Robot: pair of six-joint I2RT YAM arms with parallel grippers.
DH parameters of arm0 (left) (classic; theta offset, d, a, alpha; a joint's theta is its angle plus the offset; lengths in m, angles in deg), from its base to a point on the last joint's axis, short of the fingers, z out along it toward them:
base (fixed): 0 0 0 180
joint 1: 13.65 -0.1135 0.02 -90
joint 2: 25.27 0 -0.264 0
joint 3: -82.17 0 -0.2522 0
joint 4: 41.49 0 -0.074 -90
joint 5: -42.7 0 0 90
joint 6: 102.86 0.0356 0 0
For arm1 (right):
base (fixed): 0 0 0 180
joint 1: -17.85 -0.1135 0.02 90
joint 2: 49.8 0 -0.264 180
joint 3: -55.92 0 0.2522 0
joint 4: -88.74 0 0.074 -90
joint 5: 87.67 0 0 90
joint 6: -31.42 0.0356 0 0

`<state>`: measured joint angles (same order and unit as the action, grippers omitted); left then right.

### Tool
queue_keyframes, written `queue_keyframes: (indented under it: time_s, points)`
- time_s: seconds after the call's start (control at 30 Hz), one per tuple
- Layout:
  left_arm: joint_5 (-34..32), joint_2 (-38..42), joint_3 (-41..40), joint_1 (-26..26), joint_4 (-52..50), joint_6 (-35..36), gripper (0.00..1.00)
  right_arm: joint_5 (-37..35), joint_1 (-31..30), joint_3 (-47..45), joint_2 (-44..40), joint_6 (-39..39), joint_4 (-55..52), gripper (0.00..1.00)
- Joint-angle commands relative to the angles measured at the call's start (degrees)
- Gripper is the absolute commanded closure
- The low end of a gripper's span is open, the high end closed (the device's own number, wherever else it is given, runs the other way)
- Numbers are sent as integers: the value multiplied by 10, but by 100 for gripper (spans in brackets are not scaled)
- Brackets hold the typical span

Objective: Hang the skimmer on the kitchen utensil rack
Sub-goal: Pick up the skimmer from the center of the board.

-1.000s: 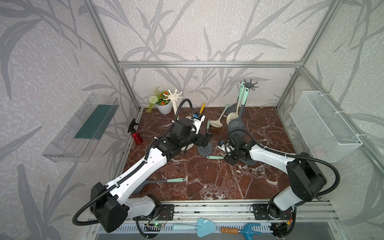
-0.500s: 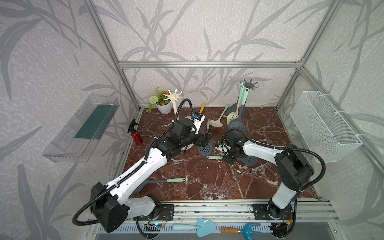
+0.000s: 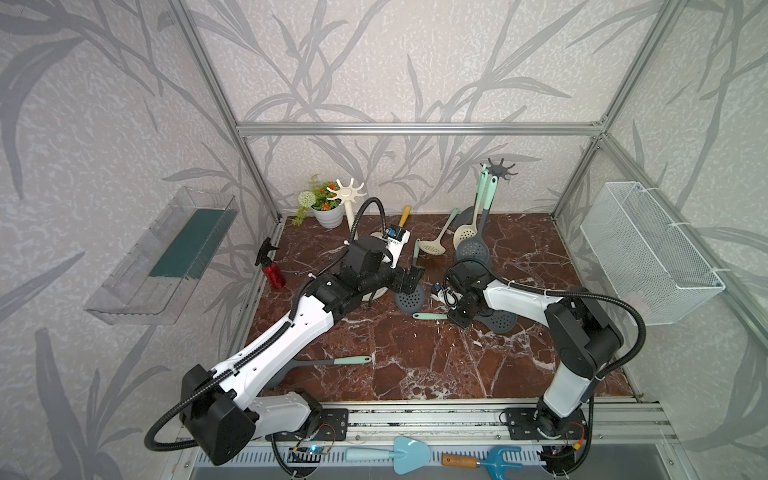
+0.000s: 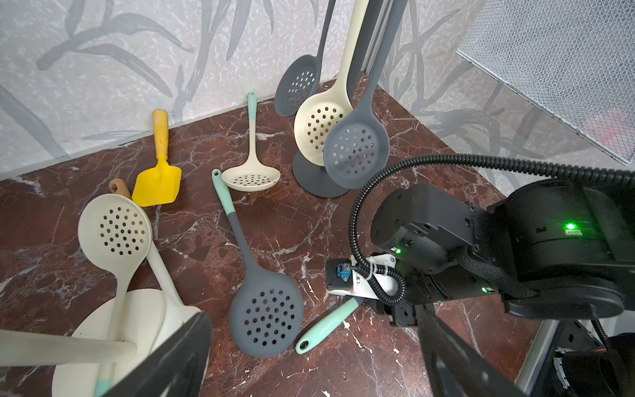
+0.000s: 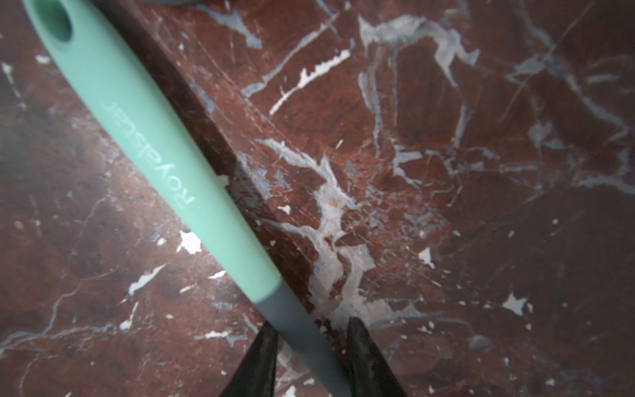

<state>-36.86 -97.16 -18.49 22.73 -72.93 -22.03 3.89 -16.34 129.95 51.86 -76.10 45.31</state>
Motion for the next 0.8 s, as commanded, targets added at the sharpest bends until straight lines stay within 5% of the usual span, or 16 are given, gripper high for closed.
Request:
queue_keyframes:
  time_s: [0.0, 0.77]
  points:
    - [2, 4, 19, 2, -3, -2, 8, 19, -12, -7, -14, 31, -27, 72]
    - [17, 8, 16, 3, 5, -12, 8, -41, -43, -80, -180, 175, -20, 100]
